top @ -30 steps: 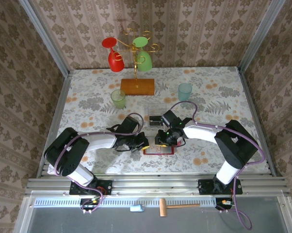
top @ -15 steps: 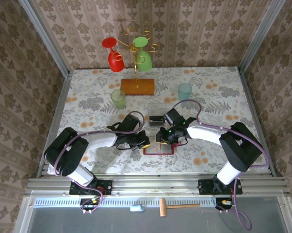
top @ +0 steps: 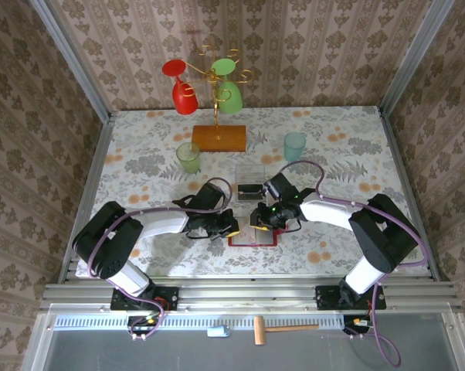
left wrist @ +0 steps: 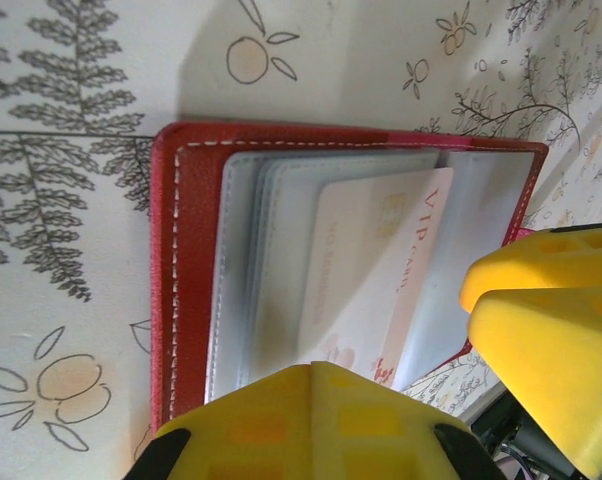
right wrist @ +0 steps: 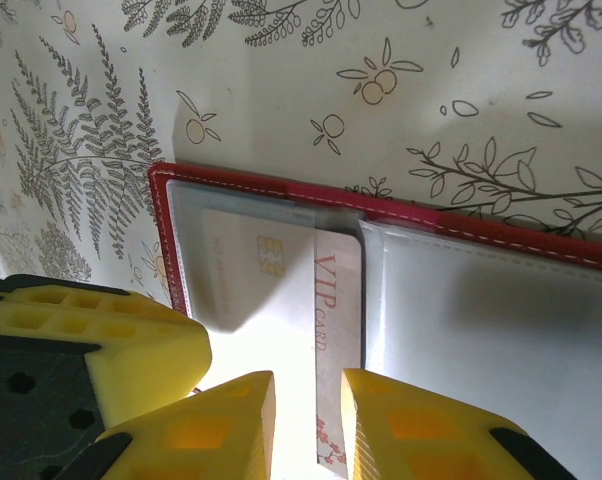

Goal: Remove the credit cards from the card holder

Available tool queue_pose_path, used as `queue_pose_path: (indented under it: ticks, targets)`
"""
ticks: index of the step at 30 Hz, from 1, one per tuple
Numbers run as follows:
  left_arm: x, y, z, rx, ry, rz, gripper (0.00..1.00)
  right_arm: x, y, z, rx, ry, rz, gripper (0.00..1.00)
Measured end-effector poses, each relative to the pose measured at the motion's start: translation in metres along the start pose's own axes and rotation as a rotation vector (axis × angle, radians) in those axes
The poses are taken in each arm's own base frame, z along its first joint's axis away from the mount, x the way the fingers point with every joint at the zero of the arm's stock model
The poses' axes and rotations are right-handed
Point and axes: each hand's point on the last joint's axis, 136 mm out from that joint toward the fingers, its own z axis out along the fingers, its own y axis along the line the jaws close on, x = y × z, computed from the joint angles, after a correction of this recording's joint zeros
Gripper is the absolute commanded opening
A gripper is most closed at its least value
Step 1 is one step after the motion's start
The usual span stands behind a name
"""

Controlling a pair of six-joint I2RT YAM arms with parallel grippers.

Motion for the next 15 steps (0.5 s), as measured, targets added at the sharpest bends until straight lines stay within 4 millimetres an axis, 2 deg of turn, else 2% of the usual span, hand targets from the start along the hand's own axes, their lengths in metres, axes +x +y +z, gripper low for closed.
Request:
queue_pose_path:
  ticks: [15]
  targets:
    - [0.0026, 0.0053, 0.0007, -0.02, 0.011, -0.006, 0.05, 0.0056, -0.0081, 0.0098, 0.005, 0.028, 0.011, 0.23]
